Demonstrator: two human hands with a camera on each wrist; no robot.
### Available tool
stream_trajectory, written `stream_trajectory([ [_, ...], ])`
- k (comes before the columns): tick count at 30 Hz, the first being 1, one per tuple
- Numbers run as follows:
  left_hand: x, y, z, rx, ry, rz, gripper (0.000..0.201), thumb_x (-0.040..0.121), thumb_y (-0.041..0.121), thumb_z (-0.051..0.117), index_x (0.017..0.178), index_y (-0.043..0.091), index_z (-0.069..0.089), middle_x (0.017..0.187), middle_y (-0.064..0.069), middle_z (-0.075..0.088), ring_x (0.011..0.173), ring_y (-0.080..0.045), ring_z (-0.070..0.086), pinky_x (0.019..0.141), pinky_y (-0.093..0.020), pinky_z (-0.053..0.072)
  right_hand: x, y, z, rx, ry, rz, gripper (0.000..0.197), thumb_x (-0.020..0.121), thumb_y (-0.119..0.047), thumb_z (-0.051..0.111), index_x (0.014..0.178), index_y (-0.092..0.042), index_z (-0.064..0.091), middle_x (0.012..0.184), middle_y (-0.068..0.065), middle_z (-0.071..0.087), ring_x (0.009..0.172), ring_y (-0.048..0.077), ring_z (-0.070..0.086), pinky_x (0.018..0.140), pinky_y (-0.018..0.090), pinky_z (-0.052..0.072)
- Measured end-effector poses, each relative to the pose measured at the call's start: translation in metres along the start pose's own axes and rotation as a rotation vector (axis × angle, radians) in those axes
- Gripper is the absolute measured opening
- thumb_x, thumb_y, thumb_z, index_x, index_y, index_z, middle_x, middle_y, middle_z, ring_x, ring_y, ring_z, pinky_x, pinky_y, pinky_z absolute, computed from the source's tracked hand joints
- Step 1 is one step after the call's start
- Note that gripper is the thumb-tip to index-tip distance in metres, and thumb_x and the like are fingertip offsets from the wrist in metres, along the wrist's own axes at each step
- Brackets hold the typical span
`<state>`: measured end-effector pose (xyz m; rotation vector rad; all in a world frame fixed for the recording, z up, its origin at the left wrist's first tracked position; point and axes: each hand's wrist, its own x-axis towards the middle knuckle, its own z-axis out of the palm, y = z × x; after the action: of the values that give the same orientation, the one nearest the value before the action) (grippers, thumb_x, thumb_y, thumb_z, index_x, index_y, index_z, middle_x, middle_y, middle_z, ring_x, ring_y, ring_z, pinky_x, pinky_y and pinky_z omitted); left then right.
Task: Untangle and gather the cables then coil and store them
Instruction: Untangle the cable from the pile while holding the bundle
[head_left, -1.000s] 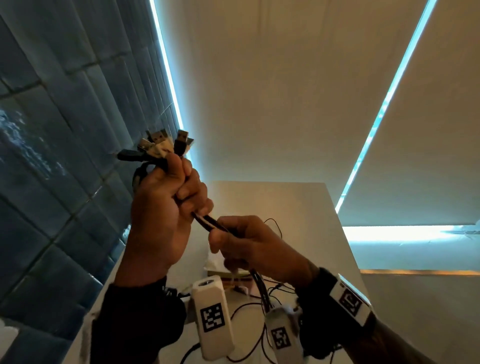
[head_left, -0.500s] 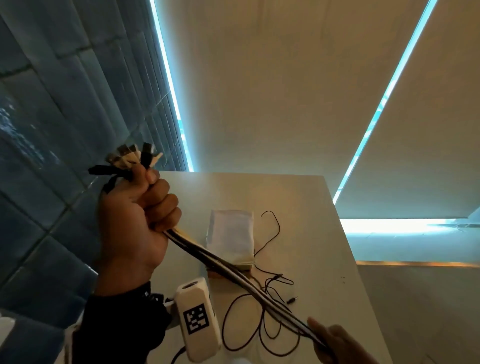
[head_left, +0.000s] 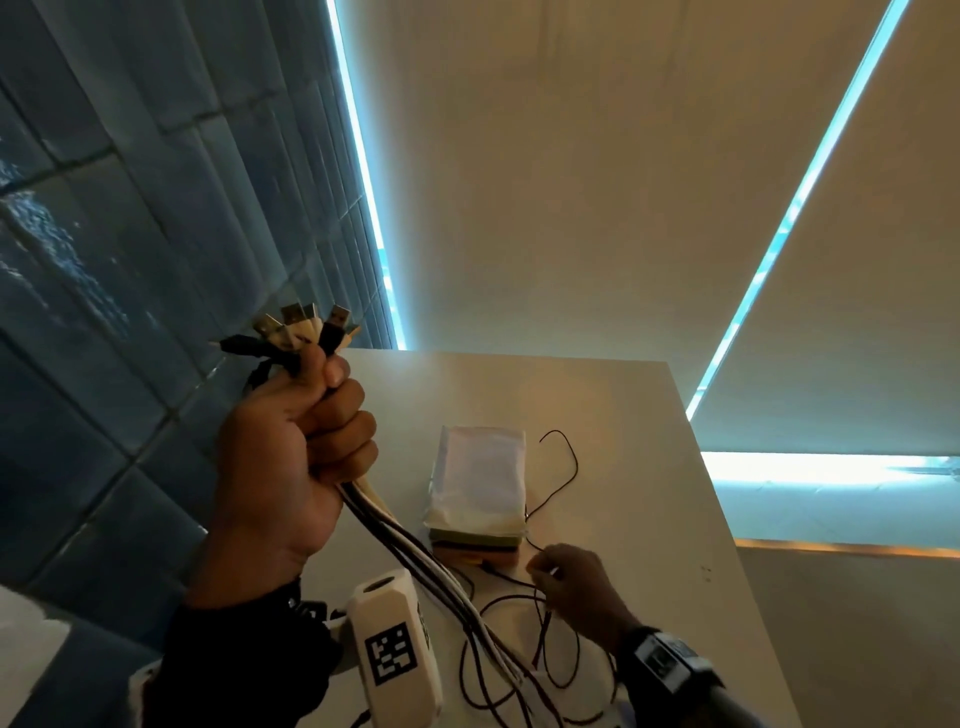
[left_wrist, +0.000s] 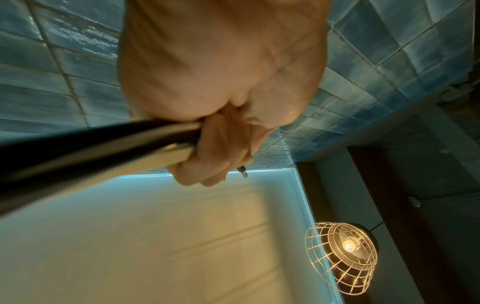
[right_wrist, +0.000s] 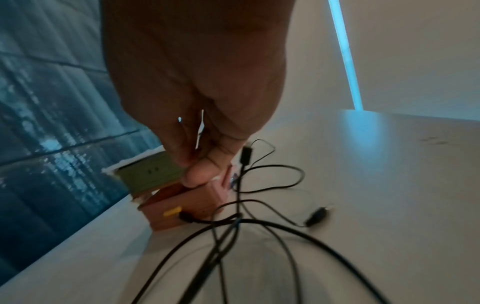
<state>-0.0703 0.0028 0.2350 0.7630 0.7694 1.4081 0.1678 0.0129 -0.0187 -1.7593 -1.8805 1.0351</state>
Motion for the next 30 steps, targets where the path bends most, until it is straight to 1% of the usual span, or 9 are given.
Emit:
stream_trajectory([
  [4,0.001,-0.002,-0.007,0.024,0.034,-0.029,0.031,0.091,0.034,0.039,0.065,0.019,0.046,0.043,0.011,0.027,0.032,-0.001,0.020,0.033,-0.017,0.015,0.032,-0.014,0.027,-0.206,-0.108,0.001,0.029,0.089,-0.005,0.047,0.107,-0.009,0.069,0.108,0.010,0.068,0.096,0.028,0.064,0.077,0.034,0.053],
  [6,0.001,-0.002,-0.013,0.029,0.037,-0.042,0.029,0.089,0.034,0.040,0.066,0.019,0.045,0.044,0.010,0.026,0.031,-0.001,0.021,0.033,-0.017,0.015,0.040,-0.005,0.041,-0.310,-0.155,0.011,0.040,0.086,-0.007,0.043,0.118,-0.019,0.064,0.110,0.011,0.067,0.099,0.032,0.064,0.078,0.037,0.056],
  [8,0.001,-0.002,-0.019,0.035,0.040,-0.047,0.030,0.091,0.034,0.039,0.067,0.018,0.045,0.044,0.010,0.027,0.031,0.000,0.021,0.032,-0.016,0.017,0.040,0.009,0.054,-0.407,-0.190,0.020,0.048,0.088,-0.014,0.043,0.134,-0.027,0.048,0.119,0.011,0.059,0.107,0.033,0.057,0.079,0.038,0.051],
  [10,0.002,-0.003,-0.022,0.045,0.053,-0.042,0.033,0.095,0.032,0.035,0.067,0.018,0.045,0.044,0.010,0.027,0.031,-0.001,0.022,0.031,-0.015,0.018,0.031,0.015,0.057,-0.510,-0.202,0.016,0.055,0.091,-0.015,0.045,0.144,-0.021,0.033,0.125,0.011,0.052,0.114,0.032,0.048,0.079,0.037,0.044],
  [12,0.003,-0.004,-0.024,0.063,0.063,-0.025,0.035,0.097,0.031,0.034,0.068,0.017,0.046,0.044,0.009,0.028,0.032,-0.002,0.022,0.032,-0.015,0.020,0.026,0.023,0.060,-0.580,-0.199,0.002,0.043,0.092,-0.014,0.046,0.135,-0.011,0.040,0.127,0.011,0.051,0.115,0.032,0.046,0.084,0.039,0.044],
  [16,0.009,-0.012,-0.022,0.117,0.076,-0.013,0.030,0.095,0.032,0.039,0.070,0.016,0.045,0.050,0.006,0.033,0.036,-0.004,0.026,0.036,-0.017,0.025,0.029,0.024,0.053,-0.512,-0.199,0.012,0.024,0.091,-0.019,0.047,0.112,-0.010,0.053,0.121,0.010,0.056,0.112,0.029,0.050,0.089,0.040,0.045],
  [20,0.017,-0.025,-0.019,0.163,0.075,-0.016,0.024,0.088,0.032,0.044,0.070,0.017,0.042,0.050,0.007,0.029,0.038,-0.005,0.024,0.038,-0.020,0.021,0.033,0.009,0.038,-0.212,-0.011,-0.104,0.016,0.092,-0.023,0.050,0.099,-0.016,0.062,0.094,0.009,0.069,0.085,0.028,0.062,0.072,0.041,0.053],
  [23,0.022,-0.036,-0.016,0.204,0.070,-0.035,0.027,0.093,0.030,0.042,0.070,0.017,0.041,0.050,0.007,0.025,0.039,-0.005,0.021,0.042,-0.023,0.015,0.030,-0.009,0.017,0.046,-0.007,-0.150,0.008,0.087,-0.023,0.058,0.081,-0.018,0.058,0.082,0.007,0.069,0.073,0.023,0.063,0.067,0.044,0.054],
  [30,0.026,-0.050,-0.003,0.351,0.091,-0.078,0.032,0.102,0.023,0.036,0.072,0.013,0.045,0.052,0.005,0.024,0.041,-0.007,0.020,0.039,-0.021,0.019,0.011,-0.059,-0.021,0.430,-0.127,-0.242,0.012,0.094,-0.008,0.053,0.085,-0.014,0.056,0.073,0.000,0.061,0.064,0.009,0.058,0.062,0.030,0.051],
])
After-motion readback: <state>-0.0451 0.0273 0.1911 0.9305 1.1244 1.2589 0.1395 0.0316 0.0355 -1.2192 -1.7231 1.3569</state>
